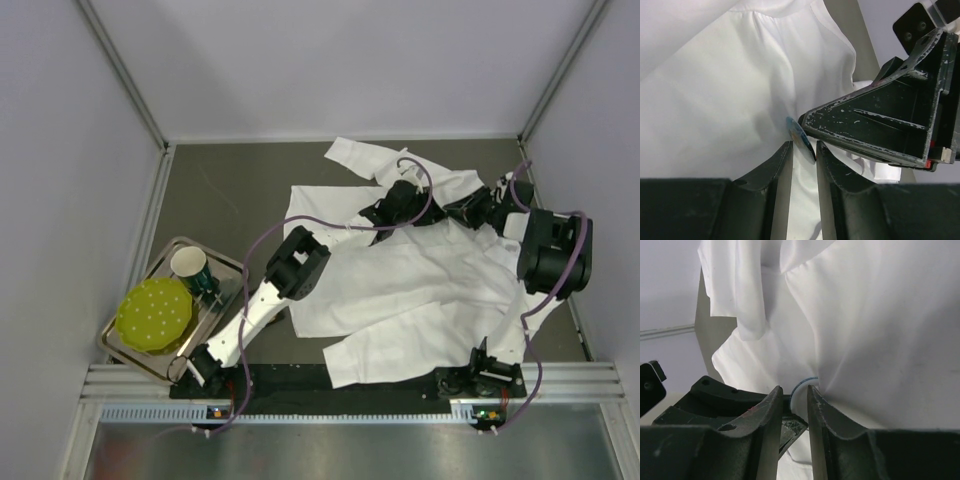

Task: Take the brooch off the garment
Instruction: Remove the brooch from the clothes.

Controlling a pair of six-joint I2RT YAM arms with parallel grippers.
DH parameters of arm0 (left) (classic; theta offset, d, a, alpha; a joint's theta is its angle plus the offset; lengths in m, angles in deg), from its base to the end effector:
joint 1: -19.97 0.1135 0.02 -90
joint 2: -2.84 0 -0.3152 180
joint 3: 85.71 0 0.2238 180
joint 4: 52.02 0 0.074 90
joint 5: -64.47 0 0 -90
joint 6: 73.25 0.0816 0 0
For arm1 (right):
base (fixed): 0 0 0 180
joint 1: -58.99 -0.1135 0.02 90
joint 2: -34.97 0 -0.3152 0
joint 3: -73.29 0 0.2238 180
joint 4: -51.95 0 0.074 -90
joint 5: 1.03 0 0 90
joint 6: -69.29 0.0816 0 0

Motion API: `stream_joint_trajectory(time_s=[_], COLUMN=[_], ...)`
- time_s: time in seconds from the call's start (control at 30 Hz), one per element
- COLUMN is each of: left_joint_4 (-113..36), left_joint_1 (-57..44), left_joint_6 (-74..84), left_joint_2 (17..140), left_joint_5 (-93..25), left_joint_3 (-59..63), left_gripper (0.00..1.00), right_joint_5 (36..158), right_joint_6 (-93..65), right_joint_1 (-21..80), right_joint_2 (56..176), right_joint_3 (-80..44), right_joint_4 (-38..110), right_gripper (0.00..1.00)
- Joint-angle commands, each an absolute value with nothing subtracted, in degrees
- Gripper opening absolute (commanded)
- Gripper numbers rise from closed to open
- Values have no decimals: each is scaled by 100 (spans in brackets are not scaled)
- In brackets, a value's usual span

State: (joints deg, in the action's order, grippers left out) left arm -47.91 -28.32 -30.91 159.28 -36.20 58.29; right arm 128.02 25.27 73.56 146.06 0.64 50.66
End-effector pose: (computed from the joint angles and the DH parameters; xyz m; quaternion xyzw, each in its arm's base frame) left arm 0.4380 -0.5142 0.1474 0.0600 0.7977 -0.4922 0.3432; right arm 0.4140 -0.0545 0.1806 0.3076 0.8084 0.3996 0.3035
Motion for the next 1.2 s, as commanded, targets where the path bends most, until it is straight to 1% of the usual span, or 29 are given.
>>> stream_joint_trajectory(time_s=[0.0,0.3,0.4,0.47,0.63,0.8,0.87,0.9,0.97,1.17], left_joint_4=[-4948,-4851,-4860,-4851,-4877,-4930,-4930,-4939,-4982,-5070], left_joint_1=[-2793,-2775,-2767,-2758,-2758,-2749,-2749,-2749,-2758,-2767], left_joint_6=[-3159,-3062,-3054,-3036,-2966,-2878,-2834,-2773,-2729,-2763], left_joint_2=[15700,15674,15683,15683,15639,15586,15542,15525,15446,15428], left_joint_5=[-3634,-3572,-3581,-3598,-3590,-3599,-3564,-3529,-3485,-3484], left_joint_3=[5799,5790,5790,5799,5781,5773,5746,5694,5624,5597], left_gripper=[30,29,27,21,17,9,8,6,2,0], right_joint_5=[12527,12307,12193,12201,12096,12043,12034,12017,12017,12157], right_joint_6=[2254,2017,1867,1823,1709,1665,1665,1665,1682,1709], right_joint_1=[7270,7270,7270,7270,7270,7270,7270,7270,7270,7270], right_joint_2=[14061,13824,13833,13876,13956,14087,14114,14131,14140,14193], right_joint_3=[-18,-115,-132,-141,-115,-132,-141,-141,-150,-45], right_joint_4=[4906,4589,4457,4431,4361,4308,4308,4316,4334,4475], right_gripper=[27,27,27,27,27,26,26,26,23,15])
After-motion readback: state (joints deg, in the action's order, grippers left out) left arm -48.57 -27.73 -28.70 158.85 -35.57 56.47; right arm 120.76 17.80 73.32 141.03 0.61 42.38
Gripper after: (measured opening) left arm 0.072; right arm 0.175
